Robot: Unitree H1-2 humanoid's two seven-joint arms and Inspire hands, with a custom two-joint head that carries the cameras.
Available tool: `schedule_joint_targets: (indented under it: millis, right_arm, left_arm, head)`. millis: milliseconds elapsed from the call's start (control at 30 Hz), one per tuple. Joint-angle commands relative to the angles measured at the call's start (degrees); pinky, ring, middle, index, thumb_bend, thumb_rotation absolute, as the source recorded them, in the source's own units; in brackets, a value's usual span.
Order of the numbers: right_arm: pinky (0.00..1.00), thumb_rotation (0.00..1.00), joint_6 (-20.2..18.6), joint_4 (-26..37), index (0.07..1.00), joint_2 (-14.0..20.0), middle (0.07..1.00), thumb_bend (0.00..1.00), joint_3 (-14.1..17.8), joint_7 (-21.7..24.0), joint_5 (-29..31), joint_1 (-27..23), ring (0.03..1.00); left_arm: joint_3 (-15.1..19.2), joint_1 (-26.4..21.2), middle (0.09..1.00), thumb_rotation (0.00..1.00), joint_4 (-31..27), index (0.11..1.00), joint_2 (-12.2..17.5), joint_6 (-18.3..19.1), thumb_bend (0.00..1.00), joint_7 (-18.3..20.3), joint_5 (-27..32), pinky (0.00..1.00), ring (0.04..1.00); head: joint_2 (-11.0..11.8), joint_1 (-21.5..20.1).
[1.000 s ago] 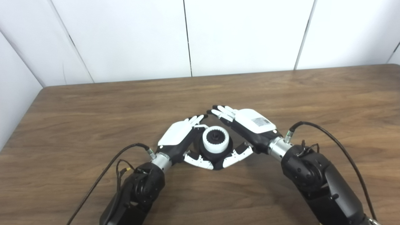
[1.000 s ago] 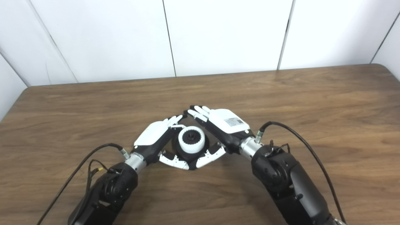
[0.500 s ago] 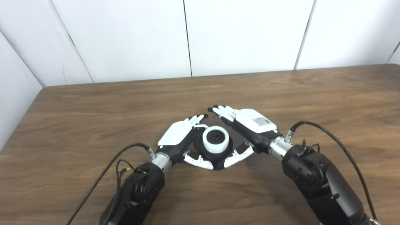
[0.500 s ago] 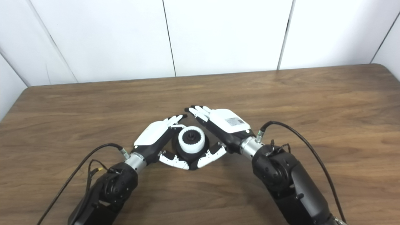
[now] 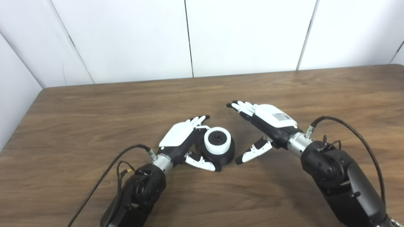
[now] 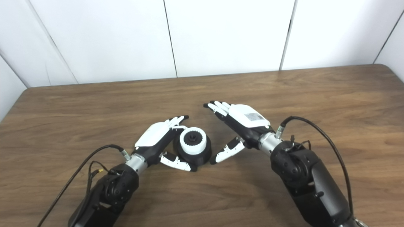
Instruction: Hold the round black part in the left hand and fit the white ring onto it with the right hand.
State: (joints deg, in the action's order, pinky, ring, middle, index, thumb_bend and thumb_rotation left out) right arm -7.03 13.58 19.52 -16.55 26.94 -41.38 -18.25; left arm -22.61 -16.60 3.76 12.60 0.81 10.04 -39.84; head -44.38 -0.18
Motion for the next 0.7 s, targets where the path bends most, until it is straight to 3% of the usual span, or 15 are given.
schedule_joint_targets:
  millis: [0,267,667]
  right_arm:
    - [1.0,0.39,0.28,1.32,0.964,1.05,1.0,1.0,0.95,-0.94,0.59,-0.89,1.0]
    - [0.99,0.39,0.42,1.01,0.962,1.71,1.0,1.0,1.02,-1.44,0.39,1.08,1.0]
    - [1.0,0.4,0.22,1.28,0.966,1.48,1.0,1.0,1.0,-1.41,-0.06,1.58,1.0]
  left_arm:
    - [0.56,-1.16,1.0,0.39,-0.24,0.676,1.11,-0.29,1.0,-0.31,-0.37,1.0,1.0]
    - [0.47,-0.81,1.0,0.41,-0.09,0.681,1.24,-0.57,1.0,-0.63,-0.77,1.0,1.0]
    - [0.53,-1.1,1.0,0.39,-0.12,0.68,1.28,-0.56,1.0,-0.44,-0.7,1.0,1.0]
  head:
    - [-0.08,-0.08]
    - [0.87,-0.86]
    - [0.48,-1.04]
